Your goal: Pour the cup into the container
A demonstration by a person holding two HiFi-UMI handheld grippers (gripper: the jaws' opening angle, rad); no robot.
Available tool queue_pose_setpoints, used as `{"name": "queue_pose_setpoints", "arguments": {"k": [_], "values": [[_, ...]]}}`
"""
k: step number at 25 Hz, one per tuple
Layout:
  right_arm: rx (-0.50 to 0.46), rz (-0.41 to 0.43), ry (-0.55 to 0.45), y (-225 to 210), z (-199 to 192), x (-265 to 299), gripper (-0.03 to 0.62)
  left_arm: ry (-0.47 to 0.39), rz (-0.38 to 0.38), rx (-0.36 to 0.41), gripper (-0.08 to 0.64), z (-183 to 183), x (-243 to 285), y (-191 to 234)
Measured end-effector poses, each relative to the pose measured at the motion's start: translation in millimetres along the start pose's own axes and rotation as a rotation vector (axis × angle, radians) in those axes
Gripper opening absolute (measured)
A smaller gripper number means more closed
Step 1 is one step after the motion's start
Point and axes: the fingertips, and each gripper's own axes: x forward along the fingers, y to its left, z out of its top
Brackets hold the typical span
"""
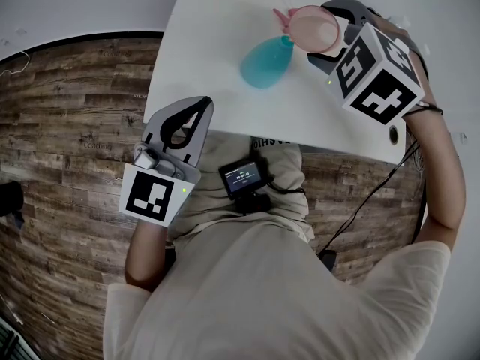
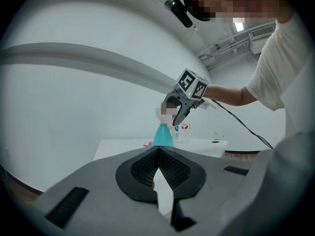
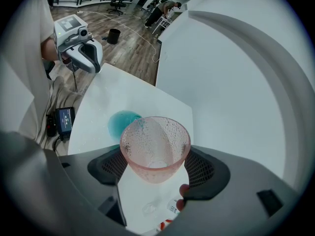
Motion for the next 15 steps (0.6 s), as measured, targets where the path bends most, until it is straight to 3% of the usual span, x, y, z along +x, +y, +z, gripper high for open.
{"name": "queue_pose_setpoints", "arguments": {"k": [15], "values": [[-0.021, -0.012, -0.001, -0.6, 3.5, 0.3, 0.37, 0.001, 0.003, 0.0, 0.011, 0.1, -0.4, 0.8]]}}
